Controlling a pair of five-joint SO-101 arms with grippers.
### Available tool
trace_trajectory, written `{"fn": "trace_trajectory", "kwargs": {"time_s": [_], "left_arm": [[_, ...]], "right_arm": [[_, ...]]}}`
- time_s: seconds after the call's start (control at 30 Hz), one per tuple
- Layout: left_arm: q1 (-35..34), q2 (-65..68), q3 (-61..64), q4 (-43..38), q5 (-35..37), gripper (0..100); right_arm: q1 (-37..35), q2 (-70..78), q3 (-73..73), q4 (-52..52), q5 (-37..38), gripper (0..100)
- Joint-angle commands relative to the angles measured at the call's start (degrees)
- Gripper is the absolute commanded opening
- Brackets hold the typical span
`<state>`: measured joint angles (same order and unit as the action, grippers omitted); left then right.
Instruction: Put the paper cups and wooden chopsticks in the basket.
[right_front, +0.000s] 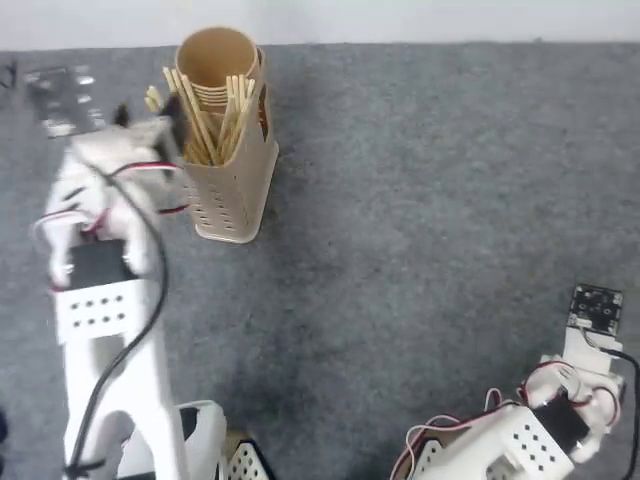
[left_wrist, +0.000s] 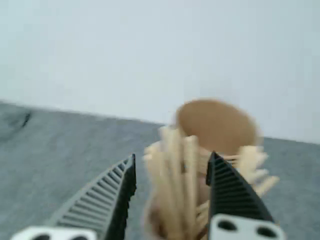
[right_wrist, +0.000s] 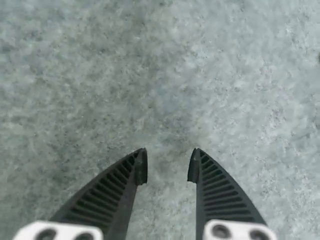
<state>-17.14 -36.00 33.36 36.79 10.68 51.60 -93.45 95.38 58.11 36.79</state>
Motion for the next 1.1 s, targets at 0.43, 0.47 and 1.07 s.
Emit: {"fn": "trace_trajectory", "kwargs": {"time_s": [0.43, 0.47, 1.07], "left_arm": [[4.22, -1.67, -1.45, 9.67, 10.02, 19], [3.78, -1.67, -1.54, 8.26, 10.02, 19], [1.58, 43.87, -67.3, 40.97, -2.64, 19]], "right_arm": [[-3.82, -0.66, -0.44, 0.48, 0.53, 15.8], [-3.82, -0.66, -0.53, 1.27, 0.53, 15.8], [-4.09, -0.66, -0.7, 2.95, 0.62, 15.8]]}}
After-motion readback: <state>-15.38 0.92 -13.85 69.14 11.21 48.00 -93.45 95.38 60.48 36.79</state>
